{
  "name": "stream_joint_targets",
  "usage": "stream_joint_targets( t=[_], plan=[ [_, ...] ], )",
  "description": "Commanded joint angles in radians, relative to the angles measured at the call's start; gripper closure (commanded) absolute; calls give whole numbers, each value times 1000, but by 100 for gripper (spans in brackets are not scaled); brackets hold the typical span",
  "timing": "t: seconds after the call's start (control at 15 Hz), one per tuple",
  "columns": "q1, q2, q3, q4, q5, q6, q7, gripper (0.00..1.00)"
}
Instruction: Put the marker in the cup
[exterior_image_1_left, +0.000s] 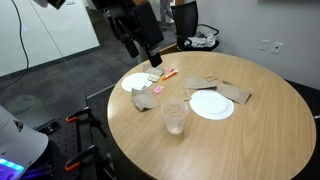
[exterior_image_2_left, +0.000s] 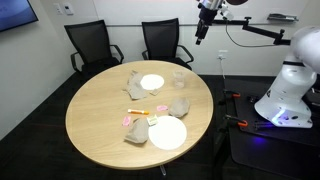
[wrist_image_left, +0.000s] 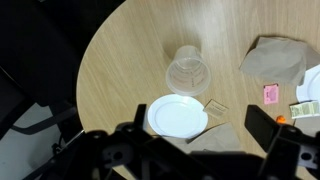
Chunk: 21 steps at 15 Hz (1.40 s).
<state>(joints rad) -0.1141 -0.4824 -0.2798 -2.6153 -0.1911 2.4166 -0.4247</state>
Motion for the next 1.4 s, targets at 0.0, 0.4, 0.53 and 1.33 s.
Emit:
stream_joint_targets(
  t=[0.0, 0.4, 0.53, 1.33],
  plan=[
    [34, 29, 92, 36, 8, 5, 58, 0],
    [90, 112, 247, 101, 4, 32, 241, 0],
    [105, 151, 285, 127, 9, 48, 305, 0],
    [168, 492, 439, 338, -85, 171, 684, 0]
  ],
)
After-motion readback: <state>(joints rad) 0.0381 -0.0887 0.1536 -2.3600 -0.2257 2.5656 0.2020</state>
